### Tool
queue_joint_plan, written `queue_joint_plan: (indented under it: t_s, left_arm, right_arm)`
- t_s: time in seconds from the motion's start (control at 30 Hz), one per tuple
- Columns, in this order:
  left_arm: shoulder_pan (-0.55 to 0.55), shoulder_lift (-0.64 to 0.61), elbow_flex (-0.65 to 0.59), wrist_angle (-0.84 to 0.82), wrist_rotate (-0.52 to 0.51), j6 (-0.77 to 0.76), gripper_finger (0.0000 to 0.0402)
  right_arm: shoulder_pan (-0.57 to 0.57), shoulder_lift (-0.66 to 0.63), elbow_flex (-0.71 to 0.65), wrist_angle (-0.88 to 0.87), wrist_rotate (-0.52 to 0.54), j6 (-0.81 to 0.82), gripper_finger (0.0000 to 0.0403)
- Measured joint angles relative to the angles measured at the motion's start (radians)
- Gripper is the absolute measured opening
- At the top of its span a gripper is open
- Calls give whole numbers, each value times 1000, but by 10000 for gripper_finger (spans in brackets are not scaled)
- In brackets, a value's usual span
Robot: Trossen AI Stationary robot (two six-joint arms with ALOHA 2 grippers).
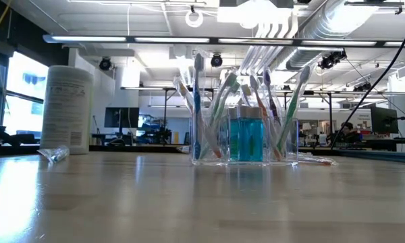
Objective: Pick & Place toothbrushing station
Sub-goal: Put the violet toothbrush into the transparent organizer
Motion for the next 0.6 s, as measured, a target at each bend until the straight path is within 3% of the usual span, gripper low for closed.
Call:
queue_joint_plan:
  t_s: [0.3,0.6]
  left_arm:
    - [17,0,0,0,44,17,0]
    - [18,0,0,-5,112,100,9]
  right_arm:
    - [1,0,0,-8,-92,0,20]
    - [15,0,0,-10,-79,11,13]
